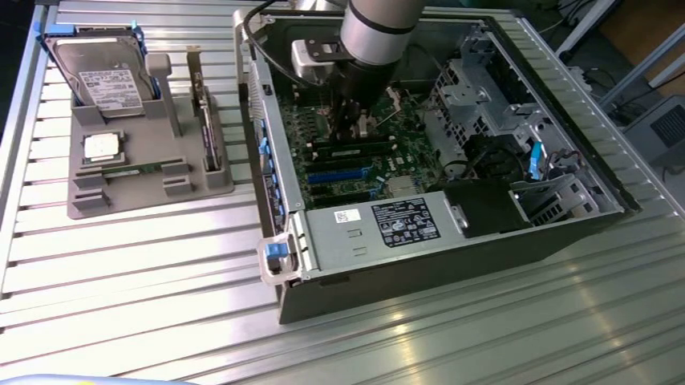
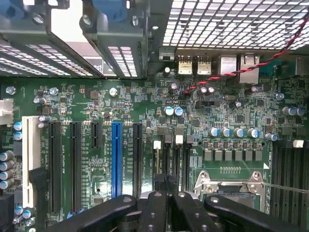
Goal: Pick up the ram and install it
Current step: 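Press down the ram until it locks into place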
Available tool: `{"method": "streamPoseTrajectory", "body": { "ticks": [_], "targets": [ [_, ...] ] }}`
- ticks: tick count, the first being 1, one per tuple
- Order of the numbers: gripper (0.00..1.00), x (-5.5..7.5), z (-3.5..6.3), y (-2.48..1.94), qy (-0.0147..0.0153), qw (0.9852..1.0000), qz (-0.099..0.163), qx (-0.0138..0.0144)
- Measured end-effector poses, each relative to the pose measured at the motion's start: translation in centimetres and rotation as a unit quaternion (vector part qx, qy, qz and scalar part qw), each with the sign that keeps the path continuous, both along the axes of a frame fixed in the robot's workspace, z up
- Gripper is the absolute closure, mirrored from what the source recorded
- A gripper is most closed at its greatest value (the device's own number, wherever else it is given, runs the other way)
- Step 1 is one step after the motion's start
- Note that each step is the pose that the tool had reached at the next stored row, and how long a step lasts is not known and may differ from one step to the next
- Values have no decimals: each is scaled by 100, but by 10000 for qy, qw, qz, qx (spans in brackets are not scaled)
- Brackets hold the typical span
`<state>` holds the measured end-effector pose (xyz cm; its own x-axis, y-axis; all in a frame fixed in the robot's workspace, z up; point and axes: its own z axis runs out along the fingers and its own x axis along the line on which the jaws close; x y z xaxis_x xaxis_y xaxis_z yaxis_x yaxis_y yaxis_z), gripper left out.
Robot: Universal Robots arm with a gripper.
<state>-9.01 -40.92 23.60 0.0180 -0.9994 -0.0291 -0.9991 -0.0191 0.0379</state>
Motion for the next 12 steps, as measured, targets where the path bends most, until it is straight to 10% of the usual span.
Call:
{"method": "streamPoseTrajectory", "body": {
  "ticks": [12],
  "targets": [
    [90,579,33,7,16,10000,0,1]
  ]
}}
